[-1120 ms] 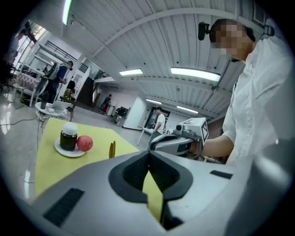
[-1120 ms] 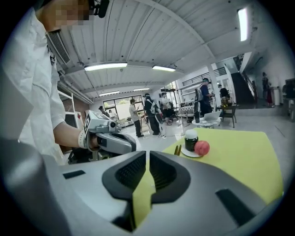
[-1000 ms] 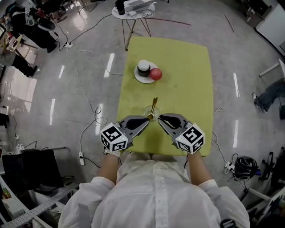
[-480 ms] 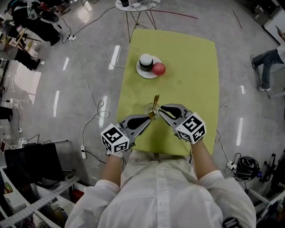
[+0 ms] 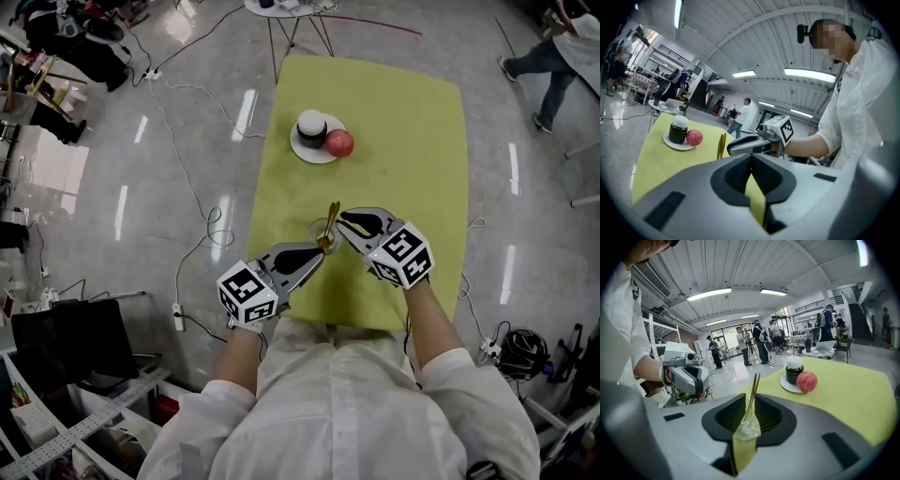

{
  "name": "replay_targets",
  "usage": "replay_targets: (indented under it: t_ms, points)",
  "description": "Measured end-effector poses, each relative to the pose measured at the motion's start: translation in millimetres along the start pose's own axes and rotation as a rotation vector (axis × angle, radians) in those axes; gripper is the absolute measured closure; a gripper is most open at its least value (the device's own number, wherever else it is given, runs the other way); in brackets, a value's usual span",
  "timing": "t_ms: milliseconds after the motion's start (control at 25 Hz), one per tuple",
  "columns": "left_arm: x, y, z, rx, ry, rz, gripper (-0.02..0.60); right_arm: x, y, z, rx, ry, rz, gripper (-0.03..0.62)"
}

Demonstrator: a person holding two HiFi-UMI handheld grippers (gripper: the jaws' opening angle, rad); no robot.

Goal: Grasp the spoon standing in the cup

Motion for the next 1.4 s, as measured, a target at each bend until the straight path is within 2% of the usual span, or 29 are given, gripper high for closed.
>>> replay_targets:
  t_ms: [440, 960, 1400]
  points:
    - [-3.6, -1.1, -1.3, 0.004, 0.011, -0.019, 0.577, -1.6, -9.9, -7.0, 0.031, -0.021, 0.010, 0.537]
    - [0.3, 1.1, -0.6, 0.009, 0.017, -0.020, 0.577, -0.2, -14.3, -9.9, 0.043, 0.001, 0.032, 0.571]
    - [1.8, -0.5, -2.1, 0.005, 0.017, -0.026, 0.577, 0.6, -6.2, -5.2, 0.008, -0.031, 0.027, 0.585]
Point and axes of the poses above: the fingertips, and each gripper's own axes: y backward along the fingers, x to its left, z out of its top, the point moved 5 cm from there along y, backward along the fingers, and after that the axes turned 11 degrees about -x, right-handed, at the moved point
